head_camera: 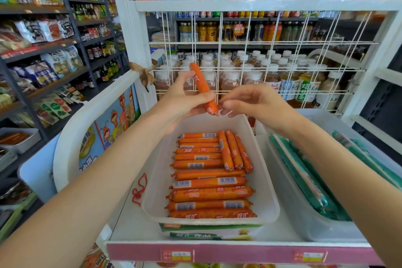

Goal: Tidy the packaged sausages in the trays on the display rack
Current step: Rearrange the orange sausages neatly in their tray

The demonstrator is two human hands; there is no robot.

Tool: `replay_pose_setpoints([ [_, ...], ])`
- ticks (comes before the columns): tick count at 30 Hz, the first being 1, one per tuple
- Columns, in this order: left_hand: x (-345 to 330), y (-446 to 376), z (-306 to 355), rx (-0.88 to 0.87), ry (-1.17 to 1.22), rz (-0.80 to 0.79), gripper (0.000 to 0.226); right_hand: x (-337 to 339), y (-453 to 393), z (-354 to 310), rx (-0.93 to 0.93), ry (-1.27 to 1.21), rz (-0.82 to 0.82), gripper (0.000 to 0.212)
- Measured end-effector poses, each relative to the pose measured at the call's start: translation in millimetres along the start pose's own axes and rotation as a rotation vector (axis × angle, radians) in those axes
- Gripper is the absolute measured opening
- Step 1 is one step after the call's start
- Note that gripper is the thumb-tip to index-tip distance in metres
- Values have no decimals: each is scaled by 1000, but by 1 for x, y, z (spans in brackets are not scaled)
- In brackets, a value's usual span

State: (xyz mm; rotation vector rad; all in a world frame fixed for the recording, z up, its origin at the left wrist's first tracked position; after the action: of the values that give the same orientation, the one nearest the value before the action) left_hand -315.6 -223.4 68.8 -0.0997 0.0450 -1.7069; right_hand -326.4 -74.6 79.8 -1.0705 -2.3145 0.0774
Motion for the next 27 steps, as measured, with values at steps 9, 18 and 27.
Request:
replay_pose_setpoints([
  [9,-111,-20,8,-248,-641,-595,61,87,104,9,-100,-156,565,19],
  [18,-260,1,14,-486,-942,-753,54,122,258,-6,-93,-157,765,10],
  [27,-421,60,26,-711,-914,-601,31,197,442,34,-18,-287,1383,18],
])
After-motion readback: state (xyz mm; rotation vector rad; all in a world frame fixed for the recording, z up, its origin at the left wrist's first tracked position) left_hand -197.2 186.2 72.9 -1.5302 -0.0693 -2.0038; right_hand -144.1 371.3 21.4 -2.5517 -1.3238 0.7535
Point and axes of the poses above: each hand's wrist, its own y-axis away from the middle knuckle, its own x-axis out of the back of the hand, z = x × y, the point moved 6 cm from there along -y, towards the middle knuckle, and after that the axes turned 10 degrees about -z, right-handed, at the moved point
